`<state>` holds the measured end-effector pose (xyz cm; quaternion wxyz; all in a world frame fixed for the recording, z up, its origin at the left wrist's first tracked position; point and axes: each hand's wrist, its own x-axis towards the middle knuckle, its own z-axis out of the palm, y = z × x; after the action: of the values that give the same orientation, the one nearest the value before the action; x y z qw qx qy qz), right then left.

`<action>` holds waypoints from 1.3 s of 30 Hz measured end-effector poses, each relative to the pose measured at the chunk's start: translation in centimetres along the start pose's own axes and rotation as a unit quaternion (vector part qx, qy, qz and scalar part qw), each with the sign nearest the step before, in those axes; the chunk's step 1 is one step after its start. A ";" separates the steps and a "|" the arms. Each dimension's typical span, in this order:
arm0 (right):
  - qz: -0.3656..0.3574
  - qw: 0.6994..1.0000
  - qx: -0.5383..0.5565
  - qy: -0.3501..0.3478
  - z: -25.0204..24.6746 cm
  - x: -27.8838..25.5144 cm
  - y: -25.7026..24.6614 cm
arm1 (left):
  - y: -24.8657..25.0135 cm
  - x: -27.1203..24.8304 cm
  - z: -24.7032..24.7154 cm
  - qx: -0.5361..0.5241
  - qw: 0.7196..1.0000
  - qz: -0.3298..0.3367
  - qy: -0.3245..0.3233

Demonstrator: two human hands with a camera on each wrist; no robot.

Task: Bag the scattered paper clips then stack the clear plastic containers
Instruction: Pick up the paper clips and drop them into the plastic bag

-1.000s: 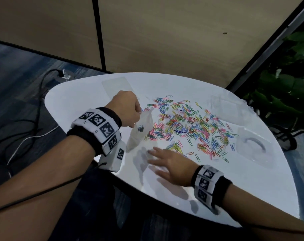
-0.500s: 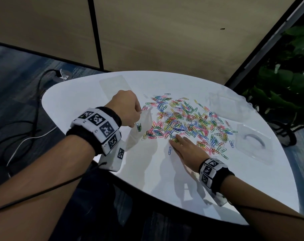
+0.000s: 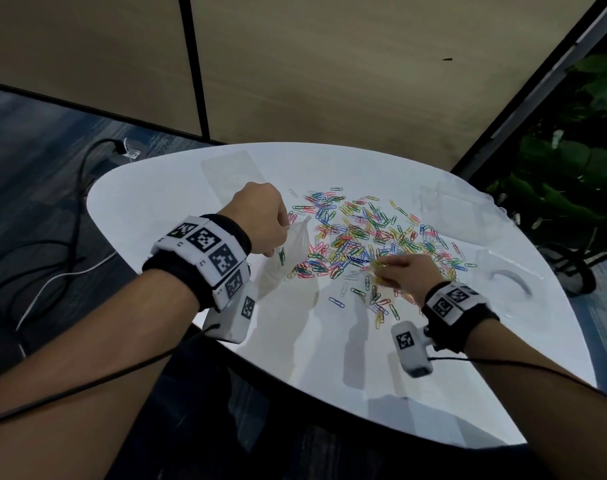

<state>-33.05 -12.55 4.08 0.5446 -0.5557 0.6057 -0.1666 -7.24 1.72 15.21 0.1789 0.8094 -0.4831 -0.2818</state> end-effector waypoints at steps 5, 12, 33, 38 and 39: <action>0.021 0.965 0.227 -0.129 1.7 -3.3 -5.7 | 0.2 0.1 0.4 0.005 1.000 0.007 0.003; 0.004 0.952 0.228 -0.205 6.8 -6.4 -8.1 | 1.2 0.1 1.3 -0.007 0.999 0.030 0.010; -0.170 0.966 0.048 -0.187 4.6 -5.6 -8.0 | -0.1 0.0 0.5 -0.024 0.999 0.029 0.025; -0.058 0.888 -0.439 -0.121 0.1 -3.9 -1.9 | -1.8 -0.4 -0.6 -0.038 0.999 0.011 0.031; -0.017 0.858 -0.499 -0.122 -0.3 -3.9 -0.4 | -2.1 -0.4 -0.8 -0.038 0.999 0.005 0.034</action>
<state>-33.90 -9.43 6.39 0.2613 -0.7790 0.5268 0.2174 -5.43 3.09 14.73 0.2274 0.8087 -0.4699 -0.2710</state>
